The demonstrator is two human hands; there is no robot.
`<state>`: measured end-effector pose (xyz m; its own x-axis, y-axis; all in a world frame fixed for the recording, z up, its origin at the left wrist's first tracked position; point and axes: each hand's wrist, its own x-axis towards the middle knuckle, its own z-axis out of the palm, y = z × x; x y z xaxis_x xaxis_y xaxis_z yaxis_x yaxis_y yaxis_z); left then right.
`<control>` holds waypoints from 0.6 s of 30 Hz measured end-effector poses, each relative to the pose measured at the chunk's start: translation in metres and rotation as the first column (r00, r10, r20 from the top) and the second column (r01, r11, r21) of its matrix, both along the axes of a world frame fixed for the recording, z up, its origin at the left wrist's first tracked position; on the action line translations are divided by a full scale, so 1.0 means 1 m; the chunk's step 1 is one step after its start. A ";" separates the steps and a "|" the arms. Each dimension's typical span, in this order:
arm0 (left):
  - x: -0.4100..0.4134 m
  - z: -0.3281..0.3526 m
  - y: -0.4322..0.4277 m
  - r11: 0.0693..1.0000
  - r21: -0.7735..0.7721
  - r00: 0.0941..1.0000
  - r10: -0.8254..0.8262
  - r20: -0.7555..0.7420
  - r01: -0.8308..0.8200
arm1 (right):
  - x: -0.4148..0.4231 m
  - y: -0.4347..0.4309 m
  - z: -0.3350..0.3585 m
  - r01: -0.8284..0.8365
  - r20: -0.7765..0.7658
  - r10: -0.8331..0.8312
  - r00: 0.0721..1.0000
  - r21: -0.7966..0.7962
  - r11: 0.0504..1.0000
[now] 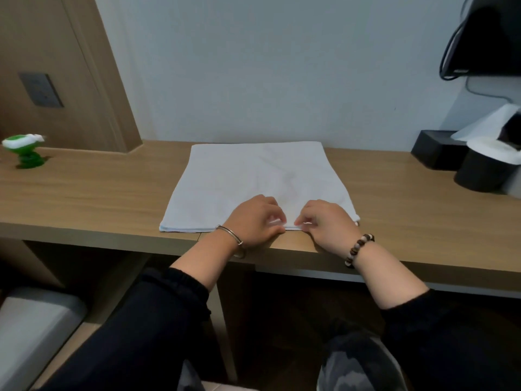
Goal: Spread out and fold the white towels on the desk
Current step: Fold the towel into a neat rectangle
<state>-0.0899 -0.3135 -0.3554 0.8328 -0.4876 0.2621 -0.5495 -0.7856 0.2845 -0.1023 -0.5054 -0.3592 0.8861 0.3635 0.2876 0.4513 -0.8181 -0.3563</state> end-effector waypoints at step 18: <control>0.005 -0.009 0.000 0.980 -0.194 0.995 0.032 -0.095 -0.050 | 0.001 -0.070 -0.010 0.427 -0.091 -0.417 0.904 0.196 0.883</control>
<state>-0.0847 -0.3132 -0.3639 0.8758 -0.3991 0.2715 -0.4826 -0.7312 0.4820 -0.1015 -0.5749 -0.3688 0.9561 -0.1107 0.2713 0.0595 -0.8333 -0.5497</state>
